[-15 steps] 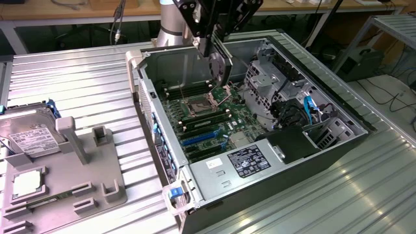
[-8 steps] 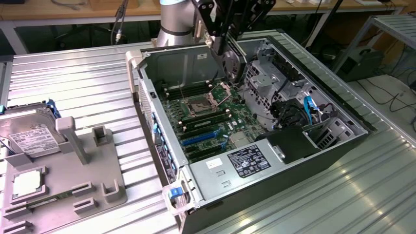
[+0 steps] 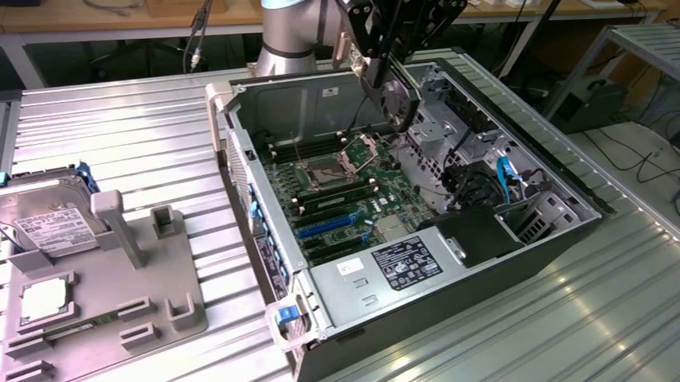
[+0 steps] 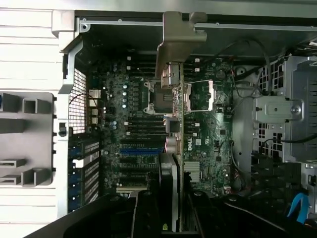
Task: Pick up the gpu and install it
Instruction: 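Pick up the gpu and move the gpu toward the slot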
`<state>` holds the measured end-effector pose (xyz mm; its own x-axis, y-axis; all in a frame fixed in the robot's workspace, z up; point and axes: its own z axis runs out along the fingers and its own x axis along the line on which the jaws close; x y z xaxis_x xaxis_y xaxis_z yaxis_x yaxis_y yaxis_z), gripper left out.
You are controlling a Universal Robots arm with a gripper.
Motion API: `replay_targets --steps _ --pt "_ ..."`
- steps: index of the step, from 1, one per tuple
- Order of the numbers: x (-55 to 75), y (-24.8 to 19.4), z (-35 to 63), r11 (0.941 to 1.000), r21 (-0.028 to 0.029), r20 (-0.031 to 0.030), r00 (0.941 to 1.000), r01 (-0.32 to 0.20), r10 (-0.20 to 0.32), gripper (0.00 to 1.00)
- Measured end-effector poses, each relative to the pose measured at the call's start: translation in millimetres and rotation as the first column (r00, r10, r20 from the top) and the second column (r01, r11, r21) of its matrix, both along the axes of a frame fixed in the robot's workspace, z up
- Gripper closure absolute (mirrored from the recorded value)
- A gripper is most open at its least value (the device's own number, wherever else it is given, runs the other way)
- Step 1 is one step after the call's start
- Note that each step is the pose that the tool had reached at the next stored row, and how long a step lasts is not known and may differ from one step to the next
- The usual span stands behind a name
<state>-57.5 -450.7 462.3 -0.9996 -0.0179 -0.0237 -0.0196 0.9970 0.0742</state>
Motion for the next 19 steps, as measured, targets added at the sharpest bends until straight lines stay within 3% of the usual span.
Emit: replay_targets --steps 13,19 --pt "30.1 0.3 -1.6 1.0 -0.0001 0.0 1.0 0.0 0.0 0.72" --pt "33.2 0.3 -1.8 1.0 -0.0001 0.0 1.0 0.0 0.0 0.72"
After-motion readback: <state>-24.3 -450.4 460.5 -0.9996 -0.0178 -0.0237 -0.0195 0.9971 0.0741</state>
